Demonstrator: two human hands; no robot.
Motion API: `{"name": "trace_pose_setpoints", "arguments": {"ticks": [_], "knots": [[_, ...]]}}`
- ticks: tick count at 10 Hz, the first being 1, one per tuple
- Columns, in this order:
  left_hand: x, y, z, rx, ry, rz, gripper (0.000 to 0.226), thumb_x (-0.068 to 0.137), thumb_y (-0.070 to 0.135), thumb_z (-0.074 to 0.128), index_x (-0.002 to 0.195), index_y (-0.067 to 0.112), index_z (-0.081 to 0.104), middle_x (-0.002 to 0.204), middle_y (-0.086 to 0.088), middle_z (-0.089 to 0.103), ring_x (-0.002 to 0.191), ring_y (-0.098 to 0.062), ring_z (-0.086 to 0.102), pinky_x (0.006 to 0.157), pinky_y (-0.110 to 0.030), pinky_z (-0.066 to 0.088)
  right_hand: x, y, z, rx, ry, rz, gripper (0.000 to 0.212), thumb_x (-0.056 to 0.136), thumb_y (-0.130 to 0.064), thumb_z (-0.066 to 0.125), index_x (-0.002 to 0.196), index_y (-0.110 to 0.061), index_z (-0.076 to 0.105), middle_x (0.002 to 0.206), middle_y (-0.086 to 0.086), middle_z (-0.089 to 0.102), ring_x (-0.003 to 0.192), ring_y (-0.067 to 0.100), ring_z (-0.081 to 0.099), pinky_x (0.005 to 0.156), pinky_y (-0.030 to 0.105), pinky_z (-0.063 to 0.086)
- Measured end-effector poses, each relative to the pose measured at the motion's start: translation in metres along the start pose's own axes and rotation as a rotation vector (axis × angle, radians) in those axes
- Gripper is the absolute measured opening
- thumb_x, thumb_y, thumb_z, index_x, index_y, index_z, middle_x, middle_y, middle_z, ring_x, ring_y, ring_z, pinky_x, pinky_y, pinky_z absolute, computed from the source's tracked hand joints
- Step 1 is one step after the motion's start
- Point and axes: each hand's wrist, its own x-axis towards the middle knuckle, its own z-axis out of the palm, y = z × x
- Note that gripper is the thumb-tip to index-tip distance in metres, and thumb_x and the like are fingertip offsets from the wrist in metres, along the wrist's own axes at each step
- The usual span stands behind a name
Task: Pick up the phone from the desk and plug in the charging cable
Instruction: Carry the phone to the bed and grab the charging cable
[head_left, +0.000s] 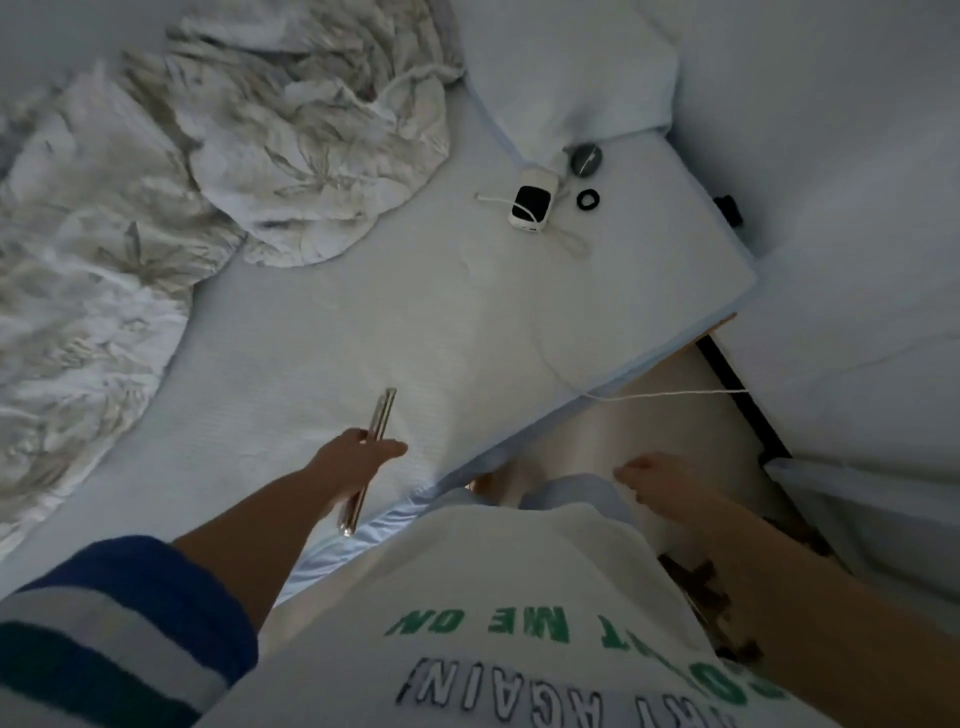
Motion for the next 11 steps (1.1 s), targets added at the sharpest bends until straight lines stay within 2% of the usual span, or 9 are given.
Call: {"name": "trace_pose_setpoints", "arguments": {"ticks": [3,4,5,6,7,8,9,10,11], "knots": [[0.039,0.05,0.03,-0.257,0.003,-0.084,0.067,0.073,0.046,0.065,0.127,0.012,0.044,0.114,-0.012,0.056,0.104,-0.029,0.056,0.098,-0.046,0.045,0.094,-0.071,-0.067,-0.328,-0.13,-0.15,0.031,0.087,-0.027,0.053,0.088,0.002,0.065,0.1,0.022,0.065,0.102,0.036,0.06,0.094,0.045,0.045],[0.056,0.047,0.062,-0.454,0.05,-0.209,0.057,0.074,0.042,0.065,0.119,0.011,0.05,0.103,-0.009,0.056,0.1,-0.028,0.056,0.093,-0.043,0.046,0.143,-0.107,-0.082,-0.348,-0.206,-0.166,0.025,0.085,-0.028,0.057,0.082,-0.004,0.065,0.091,0.017,0.064,0.079,0.026,0.061,0.073,0.034,0.047],[0.071,0.043,0.094,-0.592,0.083,-0.277,0.051,0.075,0.039,0.065,0.114,0.008,0.053,0.099,-0.01,0.057,0.088,-0.025,0.057,0.086,-0.041,0.049,0.184,-0.137,-0.086,-0.452,-0.256,-0.186,0.032,0.086,-0.027,0.054,0.098,0.0,0.066,0.09,0.011,0.059,0.081,0.022,0.053,0.074,0.03,0.042],[0.093,0.042,0.131,-0.769,0.057,-0.332,0.044,0.076,0.038,0.065,0.108,0.01,0.054,0.083,-0.003,0.056,0.073,-0.018,0.055,0.067,-0.029,0.045,0.237,-0.185,-0.082,-0.406,-0.163,-0.218,0.04,0.088,-0.029,0.051,0.109,0.004,0.061,0.089,0.013,0.056,0.084,0.024,0.051,0.079,0.033,0.041],[0.111,0.046,0.147,-0.849,-0.005,-0.326,0.034,0.078,0.038,0.064,0.1,0.014,0.056,0.083,-0.002,0.057,0.075,-0.016,0.056,0.066,-0.026,0.047,0.271,-0.216,-0.075,-0.209,-0.056,-0.167,0.041,0.084,-0.029,0.055,0.112,0.001,0.06,0.074,0.005,0.053,0.083,0.024,0.051,0.089,0.04,0.047],[0.135,0.048,0.153,-0.93,-0.051,-0.296,0.025,0.076,0.04,0.064,0.089,0.02,0.055,0.083,-0.004,0.057,0.076,-0.016,0.057,0.066,-0.026,0.047,0.303,-0.249,-0.059,0.043,0.0,-0.07,0.022,0.083,-0.032,0.059,0.092,-0.013,0.058,0.077,0.004,0.053,0.061,0.014,0.046,0.071,0.032,0.045],[0.147,0.048,0.146,-1.05,-0.031,-0.282,0.024,0.075,0.038,0.066,0.088,0.021,0.056,0.086,-0.005,0.06,0.078,-0.017,0.06,0.07,-0.027,0.051,0.317,-0.255,-0.047,0.067,0.078,-0.176,0.036,0.087,-0.021,0.045,0.117,-0.004,0.058,0.099,0.013,0.062,0.071,0.016,0.049,0.075,0.034,0.052],[0.147,0.052,0.136,-1.129,-0.035,-0.294,0.029,0.074,0.039,0.067,0.093,0.019,0.058,0.086,-0.006,0.062,0.079,-0.019,0.061,0.08,-0.034,0.052,0.304,-0.255,-0.039,0.084,0.057,-0.259,0.019,0.087,-0.016,0.041,0.076,-0.015,0.056,0.081,0.007,0.054,0.054,0.008,0.045,0.052,0.02,0.039],[0.135,0.061,0.116,-1.245,-0.056,-0.261,0.037,0.074,0.04,0.066,0.1,0.014,0.059,0.087,-0.008,0.065,0.079,-0.021,0.064,0.076,-0.035,0.054,0.26,-0.251,-0.026,0.099,-0.007,-0.353,0.027,0.09,-0.02,0.042,0.064,-0.022,0.051,0.066,-0.002,0.056,0.059,0.009,0.053,0.059,0.023,0.04]]}}
